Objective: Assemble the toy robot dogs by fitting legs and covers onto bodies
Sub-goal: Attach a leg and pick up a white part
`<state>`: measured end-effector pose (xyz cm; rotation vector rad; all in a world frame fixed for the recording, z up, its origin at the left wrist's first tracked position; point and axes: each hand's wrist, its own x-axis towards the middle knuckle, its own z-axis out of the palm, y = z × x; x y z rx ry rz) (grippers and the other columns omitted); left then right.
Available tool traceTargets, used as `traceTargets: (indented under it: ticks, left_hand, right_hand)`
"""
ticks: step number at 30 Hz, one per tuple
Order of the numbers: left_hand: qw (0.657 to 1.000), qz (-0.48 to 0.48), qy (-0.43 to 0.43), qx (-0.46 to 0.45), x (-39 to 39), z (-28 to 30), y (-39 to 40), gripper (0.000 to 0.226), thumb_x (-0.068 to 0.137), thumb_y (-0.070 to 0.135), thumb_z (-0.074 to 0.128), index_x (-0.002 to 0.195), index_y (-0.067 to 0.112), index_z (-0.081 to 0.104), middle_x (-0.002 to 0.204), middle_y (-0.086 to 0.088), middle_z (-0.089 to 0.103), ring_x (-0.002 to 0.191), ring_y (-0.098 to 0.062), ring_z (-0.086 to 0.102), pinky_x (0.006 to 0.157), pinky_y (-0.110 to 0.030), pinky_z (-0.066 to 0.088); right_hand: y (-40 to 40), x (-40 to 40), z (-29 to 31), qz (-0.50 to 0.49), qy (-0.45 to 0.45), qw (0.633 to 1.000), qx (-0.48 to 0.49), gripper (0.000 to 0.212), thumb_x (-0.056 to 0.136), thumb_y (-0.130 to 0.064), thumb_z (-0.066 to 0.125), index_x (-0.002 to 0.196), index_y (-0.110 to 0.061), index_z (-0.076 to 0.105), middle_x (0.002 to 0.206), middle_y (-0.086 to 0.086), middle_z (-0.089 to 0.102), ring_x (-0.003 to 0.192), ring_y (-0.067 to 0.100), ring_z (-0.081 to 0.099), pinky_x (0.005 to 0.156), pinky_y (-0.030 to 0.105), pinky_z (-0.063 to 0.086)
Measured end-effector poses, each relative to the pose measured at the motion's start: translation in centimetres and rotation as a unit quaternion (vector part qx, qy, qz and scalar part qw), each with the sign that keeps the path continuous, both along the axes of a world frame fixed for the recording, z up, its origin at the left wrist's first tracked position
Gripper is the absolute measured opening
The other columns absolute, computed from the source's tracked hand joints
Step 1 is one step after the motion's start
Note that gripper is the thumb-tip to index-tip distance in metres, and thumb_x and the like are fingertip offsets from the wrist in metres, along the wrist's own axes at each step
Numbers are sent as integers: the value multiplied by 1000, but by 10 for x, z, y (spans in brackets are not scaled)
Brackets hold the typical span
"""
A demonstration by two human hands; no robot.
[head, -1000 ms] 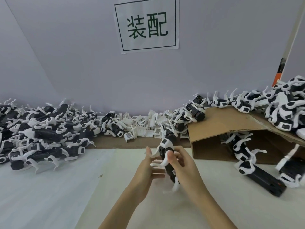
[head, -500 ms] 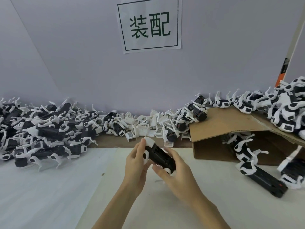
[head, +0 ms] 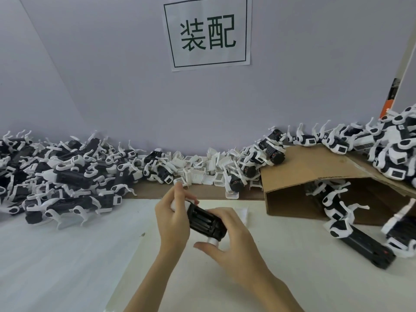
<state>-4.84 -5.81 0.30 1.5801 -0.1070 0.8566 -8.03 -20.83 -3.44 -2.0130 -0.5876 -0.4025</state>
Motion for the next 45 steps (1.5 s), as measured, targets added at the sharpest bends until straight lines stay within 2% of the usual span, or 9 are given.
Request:
traceTargets:
  ticks: [6, 16, 21, 24, 29, 33, 36, 41, 45]
  left_hand:
    - [984, -133, 41, 111, -7, 4, 2, 44, 109, 41, 31, 106, 28, 73, 95, 2, 73, 88, -24, 66, 62, -33, 49]
    - [962, -164, 55, 211, -11, 10, 7, 42, 112, 33, 29, 132, 41, 65, 130, 16, 70, 127, -7, 51, 101, -41, 46]
    - [977, -183, 103, -47, -4, 7, 4, 76, 106, 64, 24, 94, 16, 81, 100, -6, 78, 89, -21, 68, 57, -28, 49]
    - [966, -135, 58, -211, -1, 3, 1, 85, 107, 62, 35, 48, 5, 55, 60, -23, 59, 66, -32, 62, 72, -38, 50]
    - [931, -201, 49, -302, 2, 5, 23, 83, 104, 68, 35, 48, 8, 50, 53, -17, 51, 62, -32, 61, 75, -40, 49]
    - [957, -206, 65, -191, 4, 6, 20, 78, 107, 68, 23, 101, 8, 72, 107, -16, 78, 103, -34, 75, 91, -46, 50]
    - [974, -200, 109, 6, 0, 3, 10, 56, 104, 66, 39, 113, 18, 67, 99, -3, 81, 91, -24, 77, 82, -38, 55]
    - [981, -104, 151, -56, 8, -5, 4, 40, 105, 50, 61, 92, 12, 59, 65, -15, 66, 48, -33, 62, 52, -31, 51]
    - [940, -62, 249, -225, 20, -4, 29, 50, 104, 48, 55, 94, 1, 66, 53, -13, 58, 45, -30, 54, 39, -19, 43]
  right_hand:
    - [4, 5, -7, -37, 40, 998, -18, 46, 104, -17, 60, 143, -24, 37, 140, -10, 37, 119, -11, 47, 104, 13, 44]
    - [-20, 8, -1, 5, 73, 992, 102, 45, 98, -21, 72, 130, -46, 52, 125, -26, 61, 124, 0, 57, 103, 15, 46]
    - [-21, 8, 2, -77, -71, 994, 16, 60, 79, -46, 84, 131, -34, 56, 124, -22, 57, 117, 8, 57, 92, 19, 49]
    - [-14, 6, -1, -66, -101, 991, -58, 76, 76, -67, 78, 137, -32, 51, 125, -22, 49, 118, 3, 50, 98, 22, 47]
    - [-7, 5, -3, -37, -97, 993, -60, 76, 79, -63, 77, 141, -40, 40, 132, -27, 49, 126, -11, 43, 102, 2, 31]
    - [-6, 2, 3, -65, 23, 994, 86, 67, 72, -73, 75, 129, -42, 56, 121, -30, 64, 117, -7, 58, 92, 8, 43]
    - [-10, 3, 6, -70, 102, 976, 181, 57, 75, -74, 72, 115, -34, 66, 105, -16, 75, 97, 8, 73, 90, 32, 58]
    - [-15, 6, 10, -33, 138, 975, 170, 47, 104, -60, 35, 126, -33, 66, 114, -8, 75, 106, 13, 72, 93, 32, 58]
    - [-35, 19, 6, -138, 21, 990, -24, 57, 103, 7, 42, 144, -30, 55, 148, -14, 50, 130, 3, 50, 106, 8, 35]
